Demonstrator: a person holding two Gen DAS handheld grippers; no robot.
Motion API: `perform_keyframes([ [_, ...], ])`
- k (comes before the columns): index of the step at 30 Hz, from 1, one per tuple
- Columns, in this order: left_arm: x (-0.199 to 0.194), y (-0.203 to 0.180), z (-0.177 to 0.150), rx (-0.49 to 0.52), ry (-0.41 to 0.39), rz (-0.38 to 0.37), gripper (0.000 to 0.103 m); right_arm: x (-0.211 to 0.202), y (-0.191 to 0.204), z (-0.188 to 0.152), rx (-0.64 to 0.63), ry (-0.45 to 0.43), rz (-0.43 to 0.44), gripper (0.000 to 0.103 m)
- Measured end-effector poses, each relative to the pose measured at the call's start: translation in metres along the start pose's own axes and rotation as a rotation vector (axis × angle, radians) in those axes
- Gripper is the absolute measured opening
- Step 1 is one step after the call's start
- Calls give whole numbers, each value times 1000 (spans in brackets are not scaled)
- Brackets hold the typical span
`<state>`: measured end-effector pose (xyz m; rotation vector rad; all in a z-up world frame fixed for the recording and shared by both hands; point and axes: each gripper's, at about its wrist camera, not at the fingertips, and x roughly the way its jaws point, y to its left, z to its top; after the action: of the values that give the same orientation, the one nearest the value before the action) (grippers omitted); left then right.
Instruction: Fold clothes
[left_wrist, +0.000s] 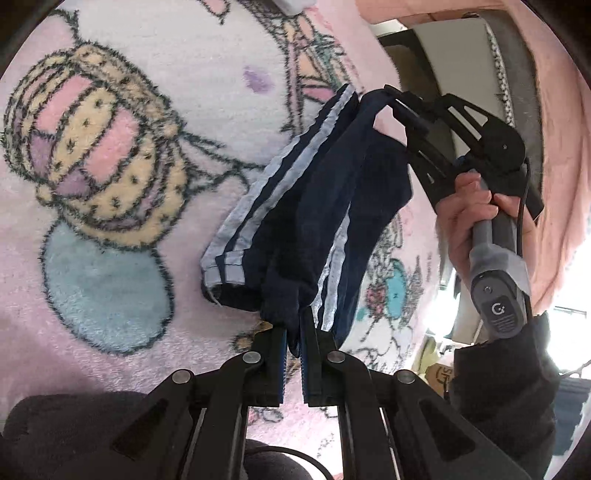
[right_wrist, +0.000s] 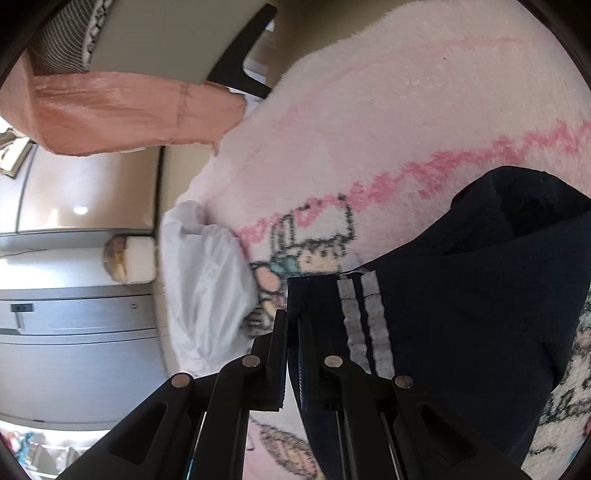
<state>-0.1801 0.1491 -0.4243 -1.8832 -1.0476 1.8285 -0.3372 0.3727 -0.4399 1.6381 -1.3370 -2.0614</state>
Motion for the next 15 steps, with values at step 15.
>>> perform_keyframes([
  [15,-3,17,5,-66,27,112,5,12,-10,2,14,5,1,32],
])
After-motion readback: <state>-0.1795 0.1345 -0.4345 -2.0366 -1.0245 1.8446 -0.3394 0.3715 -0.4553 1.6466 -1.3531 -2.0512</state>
